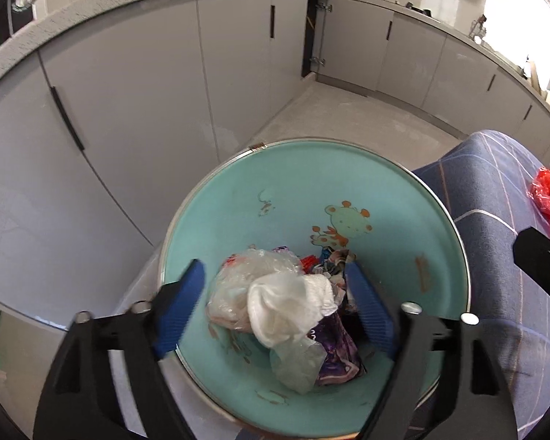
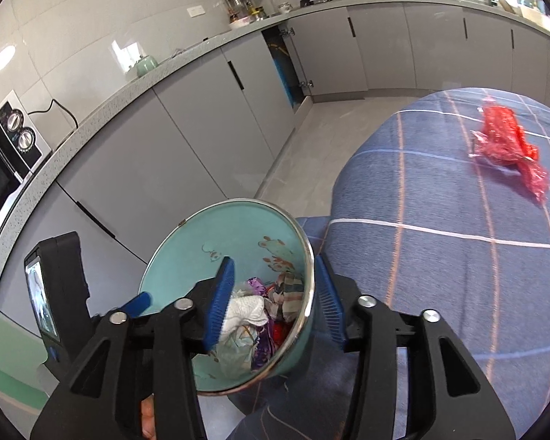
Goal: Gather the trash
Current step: 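Open both tools to drop the cloth and rag into the teal bin, then move both tools back toward the red plastic bag on the table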
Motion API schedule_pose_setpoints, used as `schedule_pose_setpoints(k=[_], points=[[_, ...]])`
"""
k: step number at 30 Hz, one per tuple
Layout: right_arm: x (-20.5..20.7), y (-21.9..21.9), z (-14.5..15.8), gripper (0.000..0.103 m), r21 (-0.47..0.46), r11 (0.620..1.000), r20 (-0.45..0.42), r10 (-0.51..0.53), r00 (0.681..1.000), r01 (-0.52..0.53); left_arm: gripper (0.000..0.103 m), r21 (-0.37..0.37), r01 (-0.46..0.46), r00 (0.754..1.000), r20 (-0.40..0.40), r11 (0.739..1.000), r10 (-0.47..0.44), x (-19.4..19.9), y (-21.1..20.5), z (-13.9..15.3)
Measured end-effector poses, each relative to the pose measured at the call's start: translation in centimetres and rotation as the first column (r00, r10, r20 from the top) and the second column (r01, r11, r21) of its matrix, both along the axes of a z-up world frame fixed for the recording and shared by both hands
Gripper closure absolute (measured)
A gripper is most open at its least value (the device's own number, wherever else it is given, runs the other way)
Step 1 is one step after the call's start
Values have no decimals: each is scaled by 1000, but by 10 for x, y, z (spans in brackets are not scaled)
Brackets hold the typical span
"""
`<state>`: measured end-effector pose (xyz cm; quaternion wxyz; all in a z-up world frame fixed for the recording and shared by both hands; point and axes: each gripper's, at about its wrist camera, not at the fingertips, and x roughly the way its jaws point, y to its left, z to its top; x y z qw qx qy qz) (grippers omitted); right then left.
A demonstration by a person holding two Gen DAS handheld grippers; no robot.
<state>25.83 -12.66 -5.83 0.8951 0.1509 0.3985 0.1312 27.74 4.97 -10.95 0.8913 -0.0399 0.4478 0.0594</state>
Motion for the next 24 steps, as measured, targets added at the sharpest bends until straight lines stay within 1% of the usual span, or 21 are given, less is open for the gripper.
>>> schedule_pose_setpoints(k=[2,3,7,17,20,24], points=[[-5,-7,3,46,2,1000,11,-19,1000,19,14,-5,5,1000,1,1000,-5,-5,-3,3],[-8,-11,4,46,2,1000,15,-24,1000,24,13,-2,8,1000,2,1000,-8,-8,-6,5],[-19,-27,7,46,4,999,21,-52,998,52,12,1,21,1000,8,1000,-21,-19,-16,10],[-42,-87,11,45,1,989,35,-149,988,149,12,20,117,992,45,993,-118,-34,-67,30],[-48,-108,11,45,-3,983,37,-186,982,186,7,28,134,990,48,991,-135,-37,-86,32],[-53,-133,8,44,-13,974,36,-227,973,228,7,39,184,981,49,982,-186,-40,-109,35]])
